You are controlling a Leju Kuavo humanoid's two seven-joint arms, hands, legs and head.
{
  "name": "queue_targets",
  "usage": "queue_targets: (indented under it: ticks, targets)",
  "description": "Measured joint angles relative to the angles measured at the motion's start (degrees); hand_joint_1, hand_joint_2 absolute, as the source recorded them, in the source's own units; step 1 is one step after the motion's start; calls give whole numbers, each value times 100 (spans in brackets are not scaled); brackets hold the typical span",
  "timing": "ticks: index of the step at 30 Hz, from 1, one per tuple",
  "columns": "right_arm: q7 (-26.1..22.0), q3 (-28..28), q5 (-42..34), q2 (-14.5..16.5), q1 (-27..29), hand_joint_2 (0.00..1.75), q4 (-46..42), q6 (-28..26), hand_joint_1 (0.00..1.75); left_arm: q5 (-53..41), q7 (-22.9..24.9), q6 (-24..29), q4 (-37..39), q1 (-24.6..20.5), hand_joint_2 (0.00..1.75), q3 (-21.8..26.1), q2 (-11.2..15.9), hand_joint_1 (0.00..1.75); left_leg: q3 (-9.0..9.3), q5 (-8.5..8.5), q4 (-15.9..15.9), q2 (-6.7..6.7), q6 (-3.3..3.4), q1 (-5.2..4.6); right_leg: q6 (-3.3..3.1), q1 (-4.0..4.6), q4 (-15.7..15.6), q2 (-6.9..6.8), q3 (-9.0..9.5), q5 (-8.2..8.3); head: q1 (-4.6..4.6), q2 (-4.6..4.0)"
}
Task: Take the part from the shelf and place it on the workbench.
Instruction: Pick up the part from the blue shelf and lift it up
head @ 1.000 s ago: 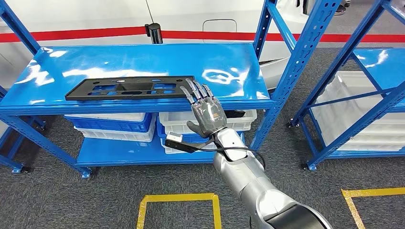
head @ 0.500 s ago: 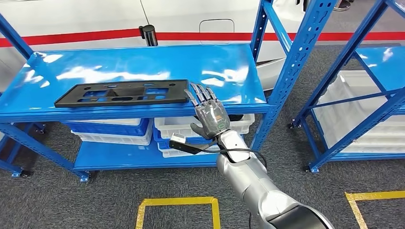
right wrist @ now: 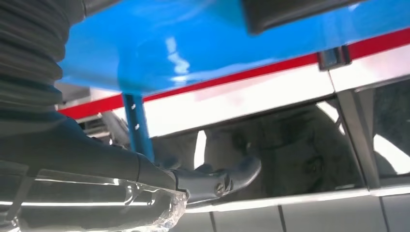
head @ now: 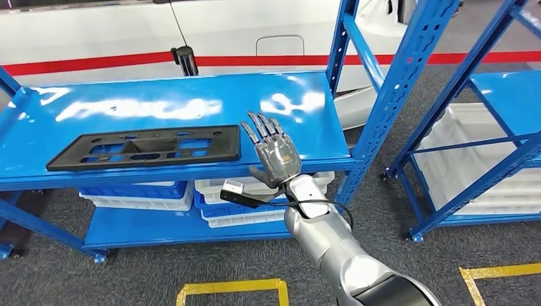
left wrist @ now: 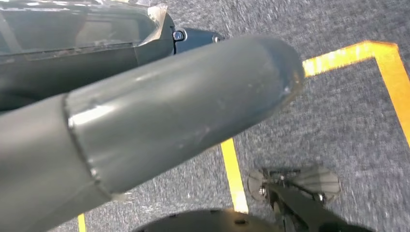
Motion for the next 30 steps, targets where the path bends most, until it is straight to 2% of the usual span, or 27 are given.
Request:
queue_targets:
  ticks: [2,3,5,6,7,8,9,10,11,12,13,15,21,30]
  targets:
    - [-6,-6,3,4,-8,175,-23,-4,0,-57,0,47,-3,-16,0,-19,-20,0,90,-2,-96,9,25,27,30,12,89,-15,-14,-95,4,0]
    - [-5,-10,10,1,-19,175,-33,-5,0,-84,2,60,-4,-25,0,-33,-27,0,138,-8,-144,11,42,39,31,16,320,-24,-130,-193,11,0]
    - [-5,-26,21,-16,-20,175,-37,-7,0,-124,5,76,-5,-44,0,-74,-36,0,182,-44,-171,7,80,31,20,5,1109,-36,-608,-435,27,0]
    - [-5,-36,26,-29,-1,175,-37,-7,0,-136,3,81,-5,-50,0,-97,-43,0,192,-66,-170,-1,90,21,31,-2,1470,-37,-874,-505,29,0]
    - [-5,-49,28,-41,24,175,-38,-7,0,-140,-3,87,-5,-52,0,-118,-51,0,208,-90,-168,-10,94,13,58,-6,1653,-38,-1061,-490,30,0]
    - [-5,-64,31,-50,45,175,-39,-7,0,-142,-11,93,-5,-52,0,-133,-57,0,235,-114,-167,-19,92,7,102,-9,1587,-39,-1127,-361,30,0]
    - [-8,-80,32,-56,58,175,-45,-7,0,-144,-21,98,-5,-51,0,-146,-63,0,273,-141,-165,-28,86,2,150,-11,1284,-40,-1070,-138,31,0]
    - [-11,-98,33,-60,63,175,-56,-7,0,-150,-30,103,-5,-52,0,-155,-68,0,312,-168,-164,-35,75,-3,184,-10,842,-41,-936,128,31,0]
    - [-16,-116,32,-62,62,175,-68,-7,0,-160,-39,109,-5,-57,0,-162,-74,0,347,-198,-158,-43,57,-20,183,-3,442,-41,-793,355,26,0]
    - [-22,-132,32,-65,61,175,-79,-7,0,-173,-49,116,-5,-64,0,-168,-79,0,369,-222,-152,-50,36,-30,148,-2,161,-41,-682,506,25,0]
    - [-26,-151,32,-67,60,175,-86,-7,0,-185,-58,124,-5,-70,0,-173,-83,0,376,-243,-143,-54,21,-39,100,-3,24,-42,-624,579,20,0]
    - [-29,-188,34,-67,61,175,-92,-7,0,-207,-73,145,-5,-77,0,-186,-90,0,375,-266,-130,-54,20,-39,35,-11,-2,-40,-597,601,20,0]
    - [-33,-245,84,-67,66,175,-122,-7,0,-251,-76,194,-5,-102,0,-278,-108,0,388,-267,-150,-49,19,-22,19,5,-7,-35,-596,600,17,0]
    - [-106,-267,156,-32,100,175,-138,-7,0,-306,-51,296,-4,-111,0,-338,-126,0,388,-267,-156,-49,-29,-14,4,12,-2,-36,-596,592,19,0]
